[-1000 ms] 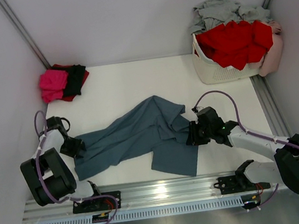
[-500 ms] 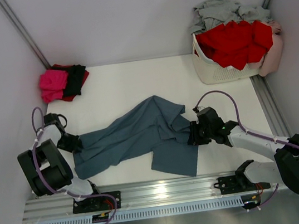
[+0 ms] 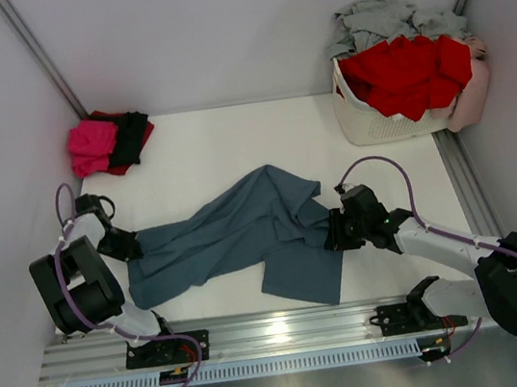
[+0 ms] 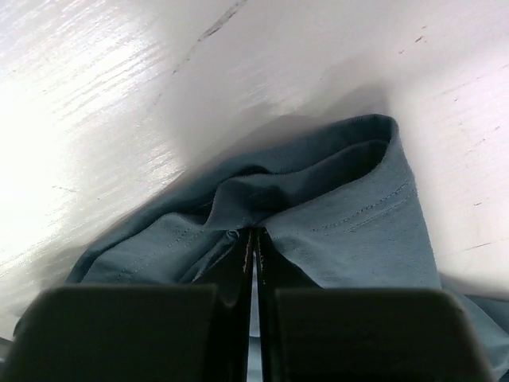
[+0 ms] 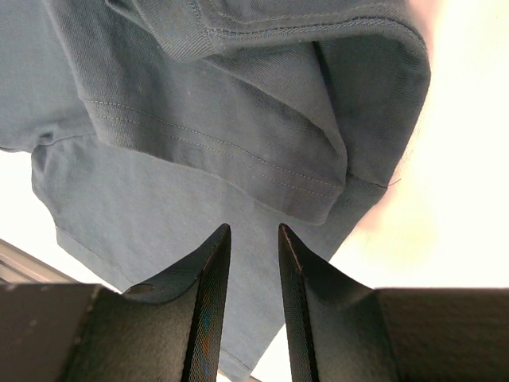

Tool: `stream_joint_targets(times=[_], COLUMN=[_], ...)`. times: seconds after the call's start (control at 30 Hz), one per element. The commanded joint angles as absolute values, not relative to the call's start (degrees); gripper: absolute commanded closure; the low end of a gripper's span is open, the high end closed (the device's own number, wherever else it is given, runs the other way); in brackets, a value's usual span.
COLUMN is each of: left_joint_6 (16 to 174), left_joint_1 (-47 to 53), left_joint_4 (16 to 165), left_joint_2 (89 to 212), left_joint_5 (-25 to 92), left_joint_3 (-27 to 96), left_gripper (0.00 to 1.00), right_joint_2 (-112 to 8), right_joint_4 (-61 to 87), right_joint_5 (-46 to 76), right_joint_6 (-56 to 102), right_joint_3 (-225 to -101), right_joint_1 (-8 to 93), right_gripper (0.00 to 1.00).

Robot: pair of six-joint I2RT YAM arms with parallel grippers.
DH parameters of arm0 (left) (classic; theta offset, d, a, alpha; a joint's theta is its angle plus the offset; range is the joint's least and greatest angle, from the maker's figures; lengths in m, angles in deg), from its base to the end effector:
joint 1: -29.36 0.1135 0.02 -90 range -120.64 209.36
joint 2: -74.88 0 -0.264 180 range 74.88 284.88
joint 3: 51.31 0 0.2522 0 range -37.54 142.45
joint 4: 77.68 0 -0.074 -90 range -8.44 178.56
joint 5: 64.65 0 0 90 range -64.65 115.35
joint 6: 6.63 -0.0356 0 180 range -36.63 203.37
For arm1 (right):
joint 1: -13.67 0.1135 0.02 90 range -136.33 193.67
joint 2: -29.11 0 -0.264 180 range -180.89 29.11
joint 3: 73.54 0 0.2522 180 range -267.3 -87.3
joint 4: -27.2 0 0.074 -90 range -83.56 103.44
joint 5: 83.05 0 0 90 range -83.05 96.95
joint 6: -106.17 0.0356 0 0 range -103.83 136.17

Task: Fold and stack the t-shirts
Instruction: Flatten out the tshirt

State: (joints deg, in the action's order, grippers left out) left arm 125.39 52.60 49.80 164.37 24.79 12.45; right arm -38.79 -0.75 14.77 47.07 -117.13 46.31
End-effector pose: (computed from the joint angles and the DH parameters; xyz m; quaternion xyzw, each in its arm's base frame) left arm 0.2453 0.1057 0.1607 -0.5368 0.8375 -0.0119 0.1018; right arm 0.1805 0.1213 0.1679 -0.0364 0.9436 0.2247 0.2404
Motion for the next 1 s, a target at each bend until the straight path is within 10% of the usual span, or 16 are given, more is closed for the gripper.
stream_joint_targets(times=[0.0, 0.97], left_joint_6=[125.30, 125.91], left_joint_1=[53.09, 53.09], left_joint_4=[51.56, 52.79], left_joint_2=[165.06, 155.13], left_joint_5=[27.28, 30.97], left_joint_3=[13.52, 10.97], left_gripper=[0.99, 0.99], right_joint_2=[-38.65, -42.61], right_joint_4=[0.70, -0.97], right_joint_5=[13.55, 8.71], right_joint_6=[47.46, 46.67], right_joint_3=[-117.97, -120.79], right_joint_1=[46.10, 46.10], right_gripper=[0.66, 0.66])
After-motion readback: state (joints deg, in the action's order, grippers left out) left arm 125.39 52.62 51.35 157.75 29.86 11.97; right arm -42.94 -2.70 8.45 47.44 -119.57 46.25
